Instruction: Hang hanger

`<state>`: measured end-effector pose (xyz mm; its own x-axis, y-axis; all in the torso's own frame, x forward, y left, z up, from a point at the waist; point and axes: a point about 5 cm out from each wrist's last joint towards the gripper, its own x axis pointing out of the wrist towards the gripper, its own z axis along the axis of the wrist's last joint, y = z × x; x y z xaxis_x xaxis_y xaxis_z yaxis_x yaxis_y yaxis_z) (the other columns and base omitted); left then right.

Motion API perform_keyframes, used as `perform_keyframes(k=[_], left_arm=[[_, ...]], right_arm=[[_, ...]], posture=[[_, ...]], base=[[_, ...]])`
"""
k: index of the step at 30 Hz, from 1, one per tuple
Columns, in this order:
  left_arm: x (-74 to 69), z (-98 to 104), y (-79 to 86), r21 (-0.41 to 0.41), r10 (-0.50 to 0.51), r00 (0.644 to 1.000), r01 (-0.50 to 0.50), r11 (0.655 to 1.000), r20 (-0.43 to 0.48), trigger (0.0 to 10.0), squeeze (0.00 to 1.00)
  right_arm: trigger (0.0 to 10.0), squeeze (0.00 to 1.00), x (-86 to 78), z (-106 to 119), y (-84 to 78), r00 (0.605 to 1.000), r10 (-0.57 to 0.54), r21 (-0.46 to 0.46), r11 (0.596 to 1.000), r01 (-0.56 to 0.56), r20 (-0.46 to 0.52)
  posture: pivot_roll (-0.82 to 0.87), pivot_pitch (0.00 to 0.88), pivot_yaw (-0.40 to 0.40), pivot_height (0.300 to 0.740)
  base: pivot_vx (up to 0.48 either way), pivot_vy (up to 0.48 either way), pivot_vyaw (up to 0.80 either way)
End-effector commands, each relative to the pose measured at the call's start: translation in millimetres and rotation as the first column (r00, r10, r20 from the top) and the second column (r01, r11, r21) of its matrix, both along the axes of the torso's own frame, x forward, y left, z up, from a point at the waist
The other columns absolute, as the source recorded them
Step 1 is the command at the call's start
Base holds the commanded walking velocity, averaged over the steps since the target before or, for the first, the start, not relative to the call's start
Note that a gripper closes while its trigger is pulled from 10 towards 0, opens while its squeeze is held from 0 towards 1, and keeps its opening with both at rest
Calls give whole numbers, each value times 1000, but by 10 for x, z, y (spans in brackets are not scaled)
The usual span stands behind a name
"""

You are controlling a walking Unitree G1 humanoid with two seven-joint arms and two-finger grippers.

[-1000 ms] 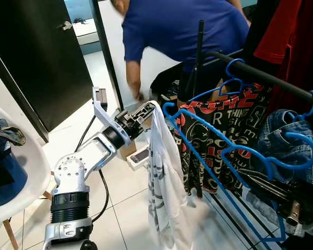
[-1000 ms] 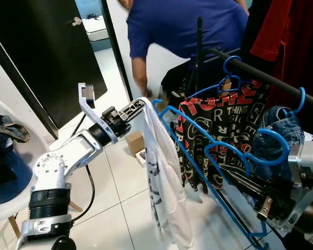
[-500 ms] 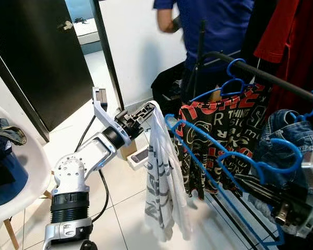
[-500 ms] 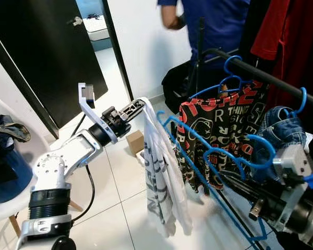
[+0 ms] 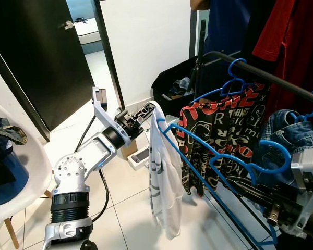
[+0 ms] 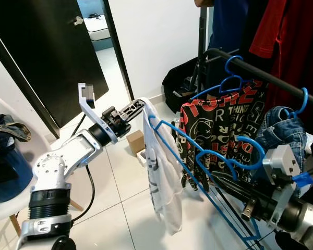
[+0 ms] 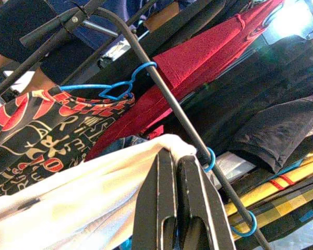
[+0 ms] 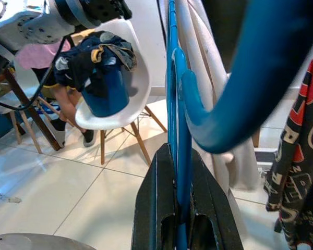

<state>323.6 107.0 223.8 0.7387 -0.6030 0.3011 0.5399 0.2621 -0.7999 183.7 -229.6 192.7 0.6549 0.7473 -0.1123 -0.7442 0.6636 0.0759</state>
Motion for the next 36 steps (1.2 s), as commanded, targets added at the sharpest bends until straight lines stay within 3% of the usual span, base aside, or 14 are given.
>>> perform_keyframes(k=[1,12,15,23,28,36], left_arm=[[-2,58,17,-14,1,1000,-1,1000,20,10000,0],[-17,68,-20,-26,-10,1000,10,1000,17,10000,0],[-38,58,-63,-35,-23,1000,23,999,12,10000,0],[-48,57,-71,-44,-26,1000,26,999,5,10000,0],[-45,70,-90,-52,-28,1000,29,998,6,10000,0],[-61,106,-191,-64,-61,998,62,996,16,10000,0]], right_arm=[[10000,0,8,0,89,1000,26,5,1000,-26,13],[10000,0,250,-148,108,993,-120,-96,988,118,-10],[10000,0,378,-219,95,978,-208,-153,967,203,-22],[10000,0,494,-280,60,957,-289,-204,939,276,-34],[10000,0,503,-307,139,963,-265,-197,947,252,-42],[10000,0,438,-393,478,992,-91,-176,981,75,-83]], posture=[[-48,0,119,740],[-46,0,121,740],[-45,0,120,740],[-44,0,115,740],[-44,0,115,740],[-38,0,111,740]], base=[[0,0,0],[0,0,0],[0,0,0],[0,0,0],[0,0,0],[0,0,0]])
